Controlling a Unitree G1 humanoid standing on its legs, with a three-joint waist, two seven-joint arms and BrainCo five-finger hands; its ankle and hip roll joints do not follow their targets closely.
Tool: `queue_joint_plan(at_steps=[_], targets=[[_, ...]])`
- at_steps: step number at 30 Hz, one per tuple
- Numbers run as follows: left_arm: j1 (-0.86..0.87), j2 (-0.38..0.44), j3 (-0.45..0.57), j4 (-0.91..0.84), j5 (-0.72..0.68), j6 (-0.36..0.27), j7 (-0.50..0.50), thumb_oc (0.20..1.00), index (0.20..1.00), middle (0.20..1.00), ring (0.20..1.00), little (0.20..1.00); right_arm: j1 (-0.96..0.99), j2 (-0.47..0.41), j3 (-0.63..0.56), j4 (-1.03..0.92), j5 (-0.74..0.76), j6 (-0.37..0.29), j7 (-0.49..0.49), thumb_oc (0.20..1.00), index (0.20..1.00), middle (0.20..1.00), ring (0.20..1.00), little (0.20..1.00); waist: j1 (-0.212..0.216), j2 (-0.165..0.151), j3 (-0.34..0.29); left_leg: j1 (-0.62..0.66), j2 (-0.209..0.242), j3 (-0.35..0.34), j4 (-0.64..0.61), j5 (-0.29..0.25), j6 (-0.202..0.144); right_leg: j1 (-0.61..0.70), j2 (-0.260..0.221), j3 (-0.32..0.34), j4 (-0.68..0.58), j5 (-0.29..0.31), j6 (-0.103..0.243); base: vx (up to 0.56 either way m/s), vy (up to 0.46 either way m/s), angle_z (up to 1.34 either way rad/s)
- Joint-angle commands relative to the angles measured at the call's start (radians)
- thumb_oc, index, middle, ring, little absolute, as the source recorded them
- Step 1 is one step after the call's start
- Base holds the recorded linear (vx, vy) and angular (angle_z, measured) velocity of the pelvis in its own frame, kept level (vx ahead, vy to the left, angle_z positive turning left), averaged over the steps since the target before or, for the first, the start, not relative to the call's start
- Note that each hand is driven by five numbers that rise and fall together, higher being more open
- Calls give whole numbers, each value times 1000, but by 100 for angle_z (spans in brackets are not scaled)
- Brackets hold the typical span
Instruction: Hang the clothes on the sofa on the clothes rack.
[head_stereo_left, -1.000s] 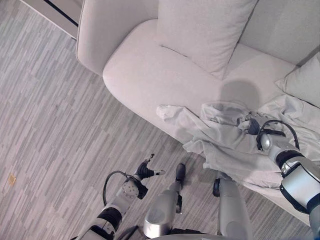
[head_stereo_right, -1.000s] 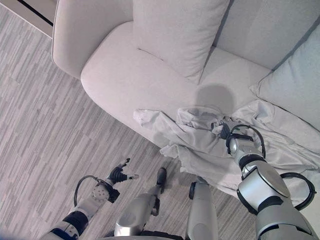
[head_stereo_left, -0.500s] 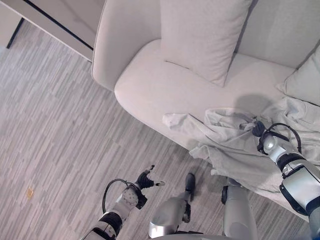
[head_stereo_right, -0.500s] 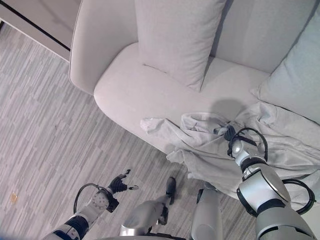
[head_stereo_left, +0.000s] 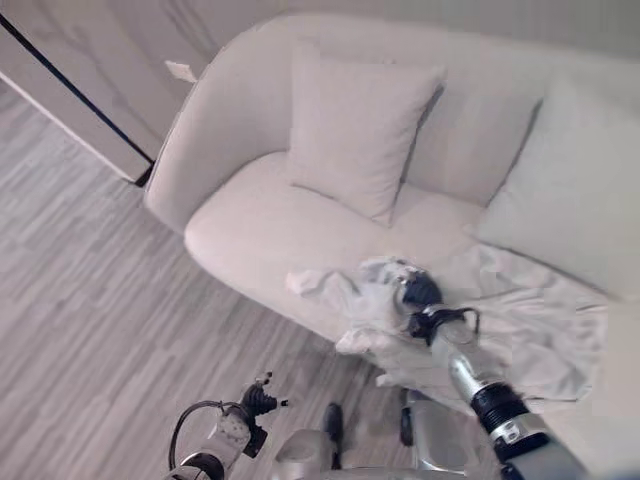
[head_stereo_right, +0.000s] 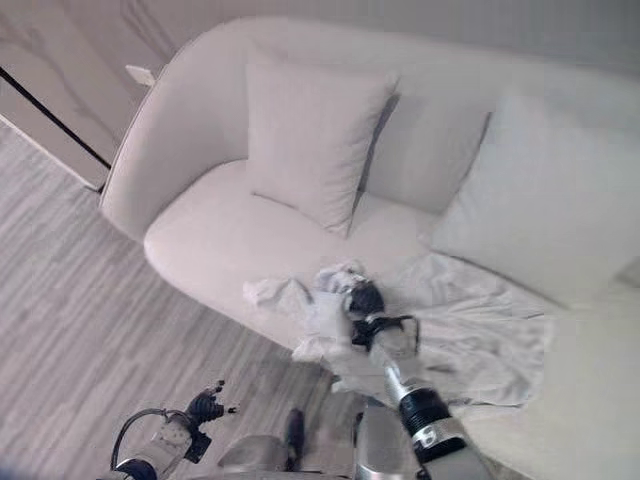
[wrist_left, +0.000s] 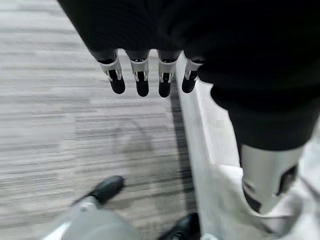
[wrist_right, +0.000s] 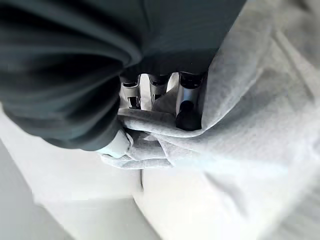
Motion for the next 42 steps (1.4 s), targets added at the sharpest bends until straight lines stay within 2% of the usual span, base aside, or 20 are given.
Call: queue_joint_plan(at_steps=[1,7,16,19,22,25,26,29,30,34,36,37,42], targets=[[-4,15,-58,22,-5,10,12,1000,1000,1000,1000,1000,-19,76,15,-44,207,-1,93,200,200,200,200,200,42,71,-100,-47,-21,34,-39,42,21,7,-30,63,101,-107,21,19,-11,-12],[39,-11,-60,36,5,16,6,1000,1000,1000,1000,1000,-41,114,50,-181,363,-21,90,200,200,200,200,200,50,44,-180,-29,-23,41,-39,37,23,32,-27,65,88,-106,20,2,14,-4],[69,-56,-33,64,-15,17,9,1000,1000,1000,1000,1000,-212,20,114,-388,467,-111,45,200,200,200,200,200,37,23,-242,-11,-23,54,-39,34,21,51,-23,74,82,-103,23,-18,43,-5],[74,-82,-17,74,-27,14,10,1000,1000,1000,1000,1000,-314,-55,131,-477,463,-165,21,200,200,200,200,200,26,13,-264,0,-20,61,-39,31,21,58,-20,79,82,-98,25,-5,41,-12],[77,-93,-14,79,-30,13,8,1000,1000,1000,1000,1000,-381,-105,138,-511,444,-190,5,200,200,200,200,200,19,9,-271,4,-20,63,-39,29,21,60,-19,81,80,-96,27,-9,41,-11],[72,-121,7,81,-59,9,8,1000,1000,1000,1000,1000,-566,-239,160,-487,407,-240,-46,200,200,200,200,200,6,-6,-290,13,-18,68,-39,25,22,66,-13,89,76,-90,32,-21,58,-4],[69,-123,8,81,-59,9,8,1000,1000,1000,1000,1000,-570,-240,161,-486,407,-240,-47,200,200,200,200,200,5,-4,-287,14,-18,69,-39,25,22,67,-13,90,76,-90,32,-22,41,-4],[55,-144,35,35,-92,8,16,1000,1000,1000,1000,1000,-697,-338,201,-481,394,-269,-90,200,200,200,200,200,-10,-19,-300,22,-15,70,-39,19,22,70,-7,97,77,-86,34,-43,35,-12],[25,-169,95,-28,-159,3,40,1000,1000,1000,1000,1000,-880,-418,275,-348,425,-274,-129,200,200,200,200,200,-28,-35,-315,27,-18,72,-39,24,20,68,-1,108,79,-69,35,-84,34,-26],[23,-166,125,-80,-172,0,57,1000,1000,1000,1000,1000,-1005,-440,321,-217,468,-272,-129,200,200,200,200,200,-35,-39,-334,33,-14,74,-39,23,18,72,4,109,79,-67,36,-19,12,-9],[12,-141,122,-105,-134,-10,91,1000,1000,1000,1000,1000,-1166,-453,352,6,512,-256,-124,200,200,200,200,200,-33,-46,-353,40,-12,74,-39,21,16,76,9,107,80,-67,35,-27,9,-13],[11,-141,124,-106,-133,-9,92,1000,1000,1000,1000,1000,-1175,-451,353,16,516,-257,-118,200,200,200,200,200,-33,-46,-351,38,-13,75,-39,22,16,75,9,108,79,-66,35,-54,-1,-9],[-74,-74,142,-112,-119,-47,177,1000,1000,1000,1000,1000,-1380,-476,404,345,585,-215,-115,200,200,200,200,200,-25,-78,-390,48,-8,76,-39,17,10,83,8,100,79,-67,30,-1,-9,14]])
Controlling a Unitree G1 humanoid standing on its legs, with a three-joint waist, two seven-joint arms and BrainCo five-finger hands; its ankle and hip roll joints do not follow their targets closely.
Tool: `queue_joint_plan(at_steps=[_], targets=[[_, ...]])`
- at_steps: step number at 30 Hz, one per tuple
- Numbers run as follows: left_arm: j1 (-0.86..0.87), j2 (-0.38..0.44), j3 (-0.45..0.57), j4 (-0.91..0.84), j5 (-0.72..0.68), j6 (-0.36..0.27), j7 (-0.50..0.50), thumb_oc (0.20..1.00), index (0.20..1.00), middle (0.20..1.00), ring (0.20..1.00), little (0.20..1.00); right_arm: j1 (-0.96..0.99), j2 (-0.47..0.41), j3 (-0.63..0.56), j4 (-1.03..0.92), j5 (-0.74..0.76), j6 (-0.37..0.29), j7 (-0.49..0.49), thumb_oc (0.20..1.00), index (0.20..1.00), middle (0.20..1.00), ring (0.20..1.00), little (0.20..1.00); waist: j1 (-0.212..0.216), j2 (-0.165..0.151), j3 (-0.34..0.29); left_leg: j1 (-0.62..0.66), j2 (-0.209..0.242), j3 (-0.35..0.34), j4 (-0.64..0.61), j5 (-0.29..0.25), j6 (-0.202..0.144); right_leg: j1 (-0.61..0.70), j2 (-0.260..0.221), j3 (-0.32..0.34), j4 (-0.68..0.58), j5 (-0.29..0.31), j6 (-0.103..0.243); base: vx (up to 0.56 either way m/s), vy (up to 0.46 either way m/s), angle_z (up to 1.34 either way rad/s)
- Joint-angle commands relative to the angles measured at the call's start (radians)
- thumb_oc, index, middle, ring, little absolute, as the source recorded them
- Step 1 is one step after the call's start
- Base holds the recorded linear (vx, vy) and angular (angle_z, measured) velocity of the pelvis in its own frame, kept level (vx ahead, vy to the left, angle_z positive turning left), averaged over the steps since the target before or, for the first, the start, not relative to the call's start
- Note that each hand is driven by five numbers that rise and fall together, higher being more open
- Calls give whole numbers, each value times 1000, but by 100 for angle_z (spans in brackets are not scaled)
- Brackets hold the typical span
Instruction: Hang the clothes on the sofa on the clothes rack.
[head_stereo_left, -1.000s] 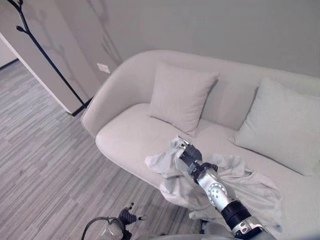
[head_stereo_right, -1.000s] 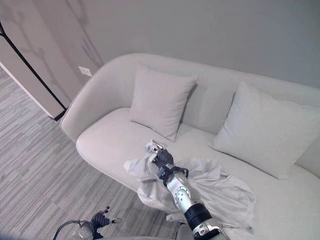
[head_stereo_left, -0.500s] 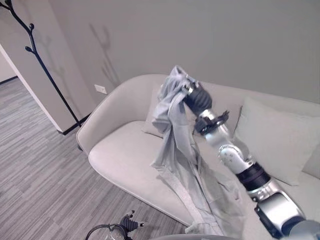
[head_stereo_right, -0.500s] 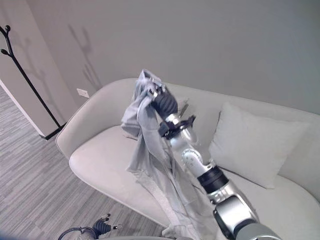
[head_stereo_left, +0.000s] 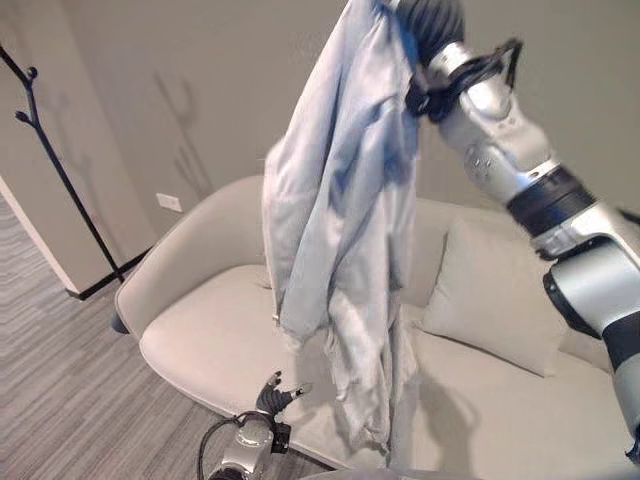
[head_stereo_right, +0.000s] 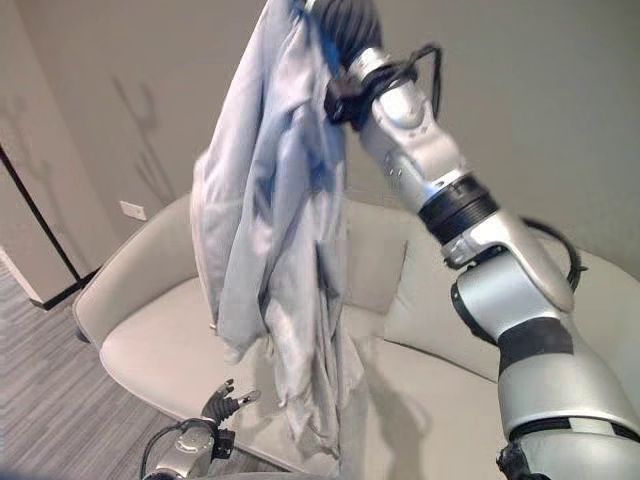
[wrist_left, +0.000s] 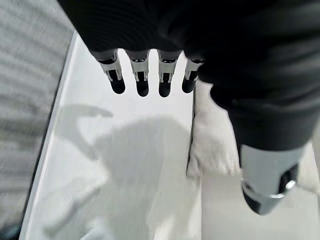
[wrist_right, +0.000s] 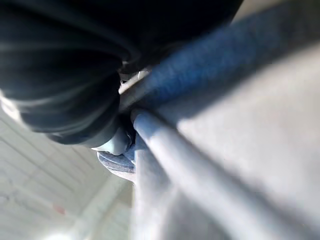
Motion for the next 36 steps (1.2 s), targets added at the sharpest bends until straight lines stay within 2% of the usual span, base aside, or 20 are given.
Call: queue_joint_plan(at_steps=[1,4,9,14,15,18,22,30,31,32,36], targets=[[-106,55,-20,-9,31,-80,68,1000,1000,1000,1000,1000,-167,-26,-27,124,93,-19,-16,200,200,200,200,200,6,26,-5,60,4,3,-256,150,-34,48,-5,14,32,-54,3,0,0,0],[-121,61,-60,2,53,-80,70,1000,1000,1000,1000,1000,-214,-31,-14,187,106,-6,-21,200,200,200,200,200,6,17,-11,61,4,5,-256,157,-34,46,-7,10,35,-46,3,-11,13,-11],[-156,13,-176,6,108,-79,45,1000,1000,1000,1000,1000,-265,-9,20,216,117,-16,-37,200,200,200,200,200,0,4,-12,67,3,10,-256,155,-31,51,-6,11,34,-45,5,-21,4,-5],[-212,-74,-212,24,52,-88,11,1000,1000,1000,1000,1000,-239,40,31,184,108,-27,-58,200,200,200,200,200,-11,0,-4,70,1,13,-256,153,-30,54,-3,14,33,-39,6,-14,-11,-6],[-227,-123,-240,8,14,-100,-20,1000,1000,1000,1000,1000,-229,71,24,187,90,-28,-64,200,200,200,200,200,-14,-2,0,71,0,13,-256,151,-29,55,-3,16,33,-35,5,0,0,0],[-238,-195,-275,-37,-42,-114,-68,1000,1000,1000,1000,1000,-212,103,13,197,59,-34,-72,200,200,200,200,200,-21,3,8,72,1,12,-256,151,-28,53,-5,15,27,-29,4,-6,-9,6],[-284,-254,-329,-73,-80,-121,-91,1000,1000,1000,1000,1000,-177,143,-1,169,39,-45,-88,200,200,200,200,200,-32,5,24,75,1,13,-256,153,-28,55,-7,19,15,-21,1,3,1,1],[-485,-283,-343,-1,-69,-105,-46,1000,1000,1000,1000,1000,-112,190,27,45,16,-26,-103,200,200,200,200,200,-65,1,56,82,-5,12,-256,156,-31,61,-11,26,17,-21,0,10,-1,-4],[-510,-285,-334,24,-76,-101,-39,721,721,721,721,721,-110,195,37,35,14,-22,-102,200,200,200,200,200,-71,1,61,84,-5,12,-256,156,-32,61,-11,26,17,-21,0,0,0,0],[-559,-280,-335,61,-86,-94,-29,200,200,200,200,200,-110,199,53,31,11,-18,-94,200,200,200,200,200,-80,1,67,86,-5,11,-256,156,-34,60,-9,29,17,-20,0,0,0,0],[-580,-275,-298,126,-125,-83,-29,200,200,200,200,200,-127,198,78,44,2,-15,-80,200,200,200,200,200,-89,3,69,93,-5,11,-256,155,-33,62,-8,32,16,-17,-2,0,0,0]])
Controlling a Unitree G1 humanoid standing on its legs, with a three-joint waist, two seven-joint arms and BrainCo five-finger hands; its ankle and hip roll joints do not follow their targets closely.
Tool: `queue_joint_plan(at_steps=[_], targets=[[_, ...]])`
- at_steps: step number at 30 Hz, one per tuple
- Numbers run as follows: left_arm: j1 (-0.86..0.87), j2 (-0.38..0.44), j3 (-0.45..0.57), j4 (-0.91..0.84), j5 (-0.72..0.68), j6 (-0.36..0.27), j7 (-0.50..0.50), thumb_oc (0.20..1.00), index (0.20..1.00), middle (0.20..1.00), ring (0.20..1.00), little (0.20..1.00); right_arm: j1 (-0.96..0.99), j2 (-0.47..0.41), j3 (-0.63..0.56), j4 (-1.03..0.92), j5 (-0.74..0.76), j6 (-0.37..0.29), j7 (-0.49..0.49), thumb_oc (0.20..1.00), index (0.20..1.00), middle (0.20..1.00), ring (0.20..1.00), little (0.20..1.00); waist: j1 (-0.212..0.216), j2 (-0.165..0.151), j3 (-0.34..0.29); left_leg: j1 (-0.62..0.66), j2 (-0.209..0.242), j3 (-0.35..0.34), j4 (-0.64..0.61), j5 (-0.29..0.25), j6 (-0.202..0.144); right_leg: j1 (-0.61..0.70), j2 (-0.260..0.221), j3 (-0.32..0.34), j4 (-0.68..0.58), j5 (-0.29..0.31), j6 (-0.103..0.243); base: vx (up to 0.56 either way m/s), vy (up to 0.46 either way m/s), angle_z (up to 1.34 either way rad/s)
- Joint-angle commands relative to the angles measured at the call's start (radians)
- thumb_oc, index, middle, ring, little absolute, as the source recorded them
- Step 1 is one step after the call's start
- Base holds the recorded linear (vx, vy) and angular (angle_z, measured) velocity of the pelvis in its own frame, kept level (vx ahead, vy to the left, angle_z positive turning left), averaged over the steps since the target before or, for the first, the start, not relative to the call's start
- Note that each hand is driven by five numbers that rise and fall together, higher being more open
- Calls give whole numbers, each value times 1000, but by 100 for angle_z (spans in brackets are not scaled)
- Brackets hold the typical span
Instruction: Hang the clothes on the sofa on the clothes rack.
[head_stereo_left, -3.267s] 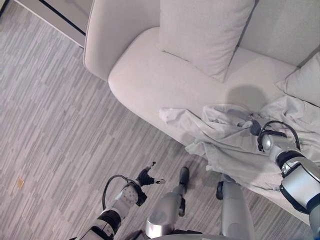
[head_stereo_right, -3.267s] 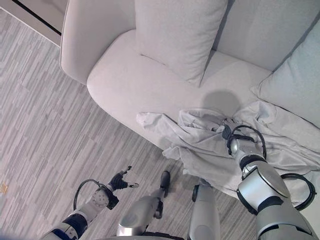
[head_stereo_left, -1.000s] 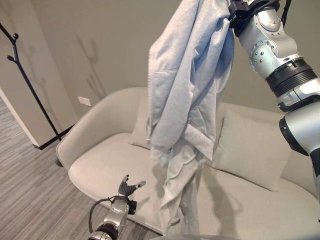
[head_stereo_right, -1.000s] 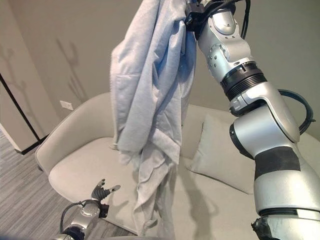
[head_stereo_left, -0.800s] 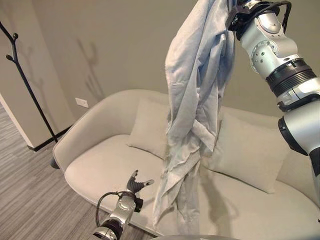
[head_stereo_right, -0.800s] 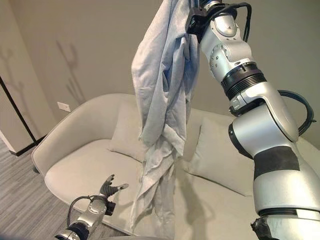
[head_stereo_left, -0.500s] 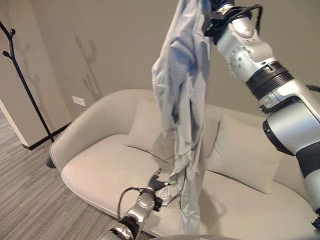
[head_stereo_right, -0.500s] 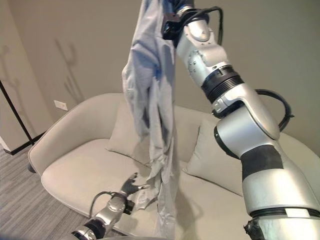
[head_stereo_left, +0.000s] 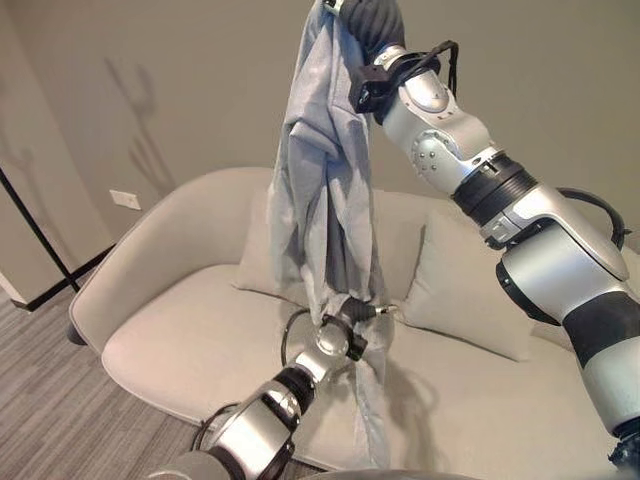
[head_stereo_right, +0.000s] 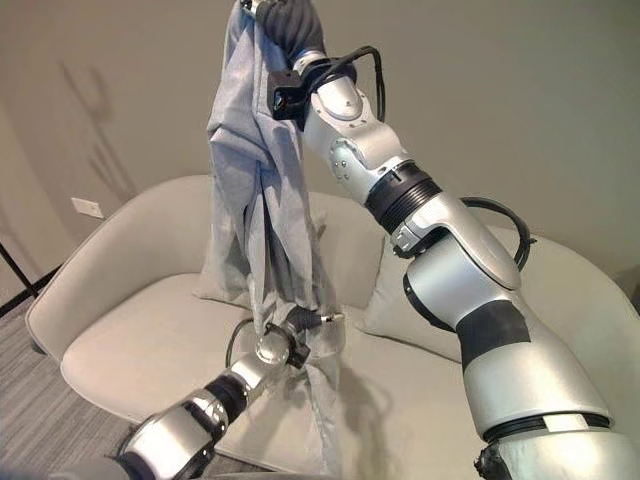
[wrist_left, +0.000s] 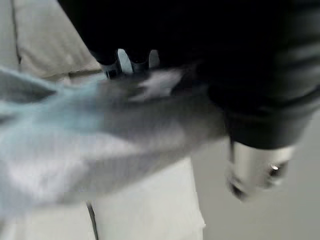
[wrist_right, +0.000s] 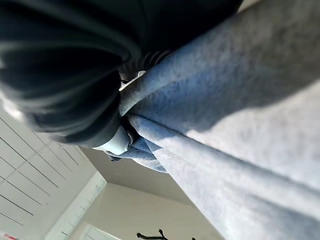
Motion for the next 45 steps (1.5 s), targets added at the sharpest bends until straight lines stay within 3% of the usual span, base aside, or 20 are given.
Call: queue_joint_plan(at_steps=[1,15,20,28,29,33,35,38,41,45], targets=[[-99,-72,34,66,-55,-41,13,200,200,200,200,200,-147,-30,-1,105,-17,-50,4,200,200,200,200,200,10,47,37,87,-5,-20,-299,200,-39,40,-10,15,47,-29,-11,0,0,0],[88,29,140,-29,-35,-33,20,200,200,200,200,200,-123,-130,-70,129,-40,-61,7,200,200,200,200,200,18,87,11,85,-5,-27,-299,213,-32,36,-14,9,42,-29,-11,-7,10,0],[177,98,216,-62,14,-25,41,200,200,200,200,200,30,-214,-184,-81,-89,-61,-19,200,200,200,200,200,7,97,20,81,-9,-19,-299,215,-34,25,-19,20,36,-32,-6,-45,42,-3],[219,173,274,-77,53,-23,91,200,200,200,200,200,381,-250,-380,-448,-136,-50,-61,200,200,200,200,200,-18,95,50,73,-22,-11,-299,211,-37,-6,-24,36,28,-41,-1,-82,38,-10],[231,224,274,-114,74,-20,118,200,200,200,200,200,522,-234,-439,-575,-151,-46,-62,200,200,200,200,200,-24,95,70,73,-22,-6,-299,215,-39,-18,-24,33,26,-37,1,-117,27,1],[264,323,273,-197,107,-17,158,200,200,200,200,200,749,-188,-510,-768,-190,-24,-51,200,200,200,200,200,-19,91,125,93,-16,2,-299,225,-44,-18,-14,23,53,-34,-4,-89,-12,-17],[287,403,312,-335,168,-14,200,200,200,200,200,200,931,-145,-522,-911,-234,3,4,200,200,200,200,200,1,107,181,85,-7,29,-299,248,-51,18,-1,-24,193,-64,-23,-229,-35,-27],[334,401,334,-423,204,-13,186,200,200,200,200,200,1039,-92,-494,-968,-215,37,61,200,200,200,200,200,32,105,175,55,-7,60,-299,264,-55,72,-3,-55,302,-80,-20,-175,-40,-84],[372,351,337,-461,199,-18,154,200,200,200,200,200,1102,-60,-479,-949,-194,60,92,200,200,200,200,200,75,98,126,5,-14,87,-299,275,-59,142,-12,-77,317,-91,-12,-128,-124,-38],[399,296,327,-484,195,-24,111,200,200,200,200,200,1189,1,-516,-949,-172,65,115,200,200,200,200,200,114,98,97,-45,-23,93,-299,292,-61,191,19,-67,306,-96,-5,-29,-79,-26]])
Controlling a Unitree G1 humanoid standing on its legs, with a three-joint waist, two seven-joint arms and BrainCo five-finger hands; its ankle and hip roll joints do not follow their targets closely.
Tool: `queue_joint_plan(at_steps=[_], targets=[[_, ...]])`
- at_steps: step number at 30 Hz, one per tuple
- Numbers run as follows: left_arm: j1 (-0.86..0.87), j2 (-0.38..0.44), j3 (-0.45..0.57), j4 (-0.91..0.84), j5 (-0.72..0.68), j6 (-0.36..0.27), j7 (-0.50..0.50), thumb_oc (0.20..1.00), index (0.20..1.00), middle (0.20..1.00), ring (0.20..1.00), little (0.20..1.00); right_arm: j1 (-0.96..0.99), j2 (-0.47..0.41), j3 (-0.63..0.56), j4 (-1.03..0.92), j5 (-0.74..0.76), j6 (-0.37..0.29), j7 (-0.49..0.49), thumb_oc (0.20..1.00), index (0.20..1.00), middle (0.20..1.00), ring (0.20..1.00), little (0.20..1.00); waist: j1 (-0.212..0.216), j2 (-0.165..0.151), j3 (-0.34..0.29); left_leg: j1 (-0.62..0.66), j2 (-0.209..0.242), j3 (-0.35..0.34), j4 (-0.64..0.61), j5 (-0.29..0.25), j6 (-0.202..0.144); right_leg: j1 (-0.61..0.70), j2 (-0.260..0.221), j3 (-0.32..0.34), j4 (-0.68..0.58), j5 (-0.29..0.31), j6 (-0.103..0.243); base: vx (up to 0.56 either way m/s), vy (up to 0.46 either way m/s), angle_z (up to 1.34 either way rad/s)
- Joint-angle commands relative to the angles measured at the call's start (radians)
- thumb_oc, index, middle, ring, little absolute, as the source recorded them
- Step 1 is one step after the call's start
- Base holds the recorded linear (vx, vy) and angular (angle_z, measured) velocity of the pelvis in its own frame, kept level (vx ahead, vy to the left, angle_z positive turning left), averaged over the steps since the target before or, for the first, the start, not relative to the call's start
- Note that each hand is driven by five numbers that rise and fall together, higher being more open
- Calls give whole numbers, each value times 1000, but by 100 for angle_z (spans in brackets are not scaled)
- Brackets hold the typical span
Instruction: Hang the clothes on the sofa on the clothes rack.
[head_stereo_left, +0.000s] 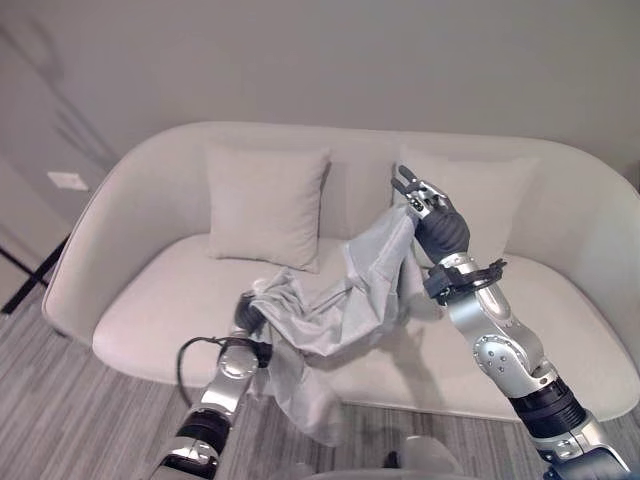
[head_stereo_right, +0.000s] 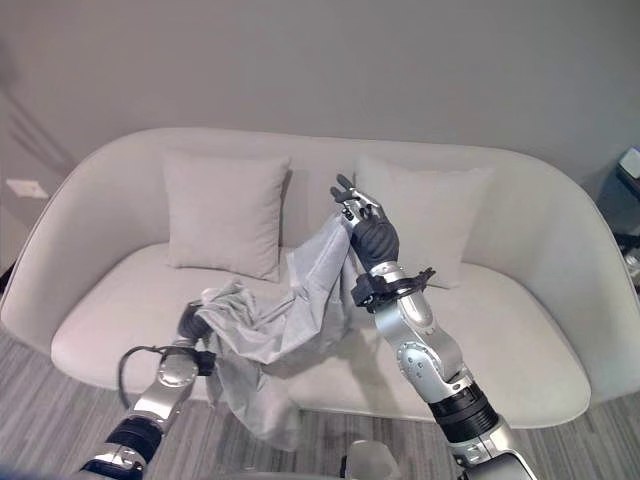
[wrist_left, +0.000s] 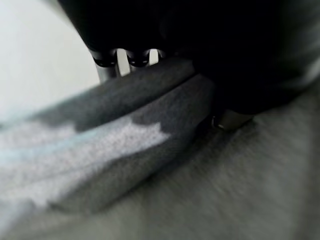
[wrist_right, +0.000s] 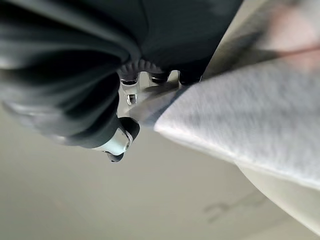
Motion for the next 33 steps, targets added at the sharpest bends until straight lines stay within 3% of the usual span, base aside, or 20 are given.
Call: queue_joint_plan(at_steps=[1,4,5,8,10,13,16,20,23,25,26,27,29,30,33], targets=[[-39,46,-33,-22,17,-61,-24,200,200,200,200,200,-26,39,-71,-13,29,-46,34,200,200,200,200,200,-10,-12,-126,-71,-97,-51,-182,145,-68,26,11,29,-42,174,-53,1,0,5],[-39,46,-33,-22,17,-61,-24,200,200,200,200,200,-26,39,-71,-13,29,-46,34,200,200,200,200,200,-10,-12,-126,-71,-97,-51,-182,145,-68,26,11,29,-42,174,-53,-54,-110,-2],[-18,38,-12,-66,10,-73,-68,200,200,200,200,200,160,163,-153,43,20,-12,85,200,200,200,200,200,41,-78,-132,-127,-138,-65,-182,141,-65,67,56,70,-297,138,-103,-168,-377,-18],[-7,44,-8,-96,-35,-80,-83,200,200,200,200,200,179,191,-129,144,15,6,139,200,200,200,200,200,53,-76,-133,-145,-128,-86,-182,129,-67,76,56,57,-412,139,-106,-121,-227,27],[3,48,3,-102,-56,-85,-84,200,200,200,200,200,173,217,-102,176,24,12,158,200,200,200,200,200,69,-77,-123,-163,-112,-97,-182,133,-73,53,51,57,-414,124,-103,-129,-62,-9],[18,41,10,-115,-58,-93,-104,200,200,200,200,200,206,239,-87,188,45,22,182,200,200,200,200,200,73,-86,-111,-128,-59,-49,-182,115,-72,39,18,27,-414,138,-98,-102,35,-7],[27,44,-6,-119,-39,-97,-135,200,200,200,200,200,227,231,-77,164,72,34,205,200,200,200,200,200,43,-92,-130,-69,36,-18,-182,103,-75,4,-28,-13,-413,156,-87,-86,155,48],[37,15,-17,-150,-57,-98,-184,200,200,200,200,200,255,209,-89,143,91,39,214,200,200,200,200,200,-4,-100,-155,-84,200,-18,-182,158,-80,-35,-100,-41,-401,169,-68,-41,253,71],[44,-13,-34,-181,-59,-93,-214,200,200,200,200,200,285,207,-111,125,97,39,200,200,200,200,200,200,-19,-94,-144,-118,295,-3,-182,213,-97,-16,-145,-66,-383,166,-58,110,363,89],[45,-33,-47,-193,-53,-89,-228,200,200,200,200,200,299,203,-126,114,96,44,188,200,200,200,200,200,-18,-89,-136,-138,343,15,-182,218,-116,17,-178,-92,-384,162,-52,196,406,71],[47,-42,-52,-199,-49,-87,-235,200,200,200,200,200,305,203,-139,109,92,44,181,200,200,200,200,200,-14,-88,-135,-150,361,13,-182,222,-123,36,-198,-99,-387,163,-50,364,605,65],[51,-46,-46,-197,-49,-86,-242,200,200,200,200,200,310,220,-147,95,80,47,178,200,200,200,200,200,6,-82,-149,-143,367,-43,-182,224,-124,71,-228,-81,-398,168,-47,297,462,53],[48,-47,-55,-188,-53,-88,-247,200,200,200,200,200,321,232,-141,96,71,48,182,200,200,200,200,200,12,-81,-162,-127,363,-67,-182,226,-126,87,-249,-72,-404,178,-44,204,315,36],[49,-47,-56,-187,-53,-88,-247,200,200,200,200,200,322,233,-141,96,71,48,182,200,200,200,200,200,13,-82,-163,-123,363,-65,-182,221,-127,92,-250,-73,-407,175,-43,177,365,26],[30,-27,-86,-172,-52,-94,-248,200,200,200,200,200,327,249,-139,106,51,57,189,200,200,200,200,200,15,-92,-181,-109,326,-44,-172,234,-141,95,-310,-64,-392,202,-45,238,545,12]])
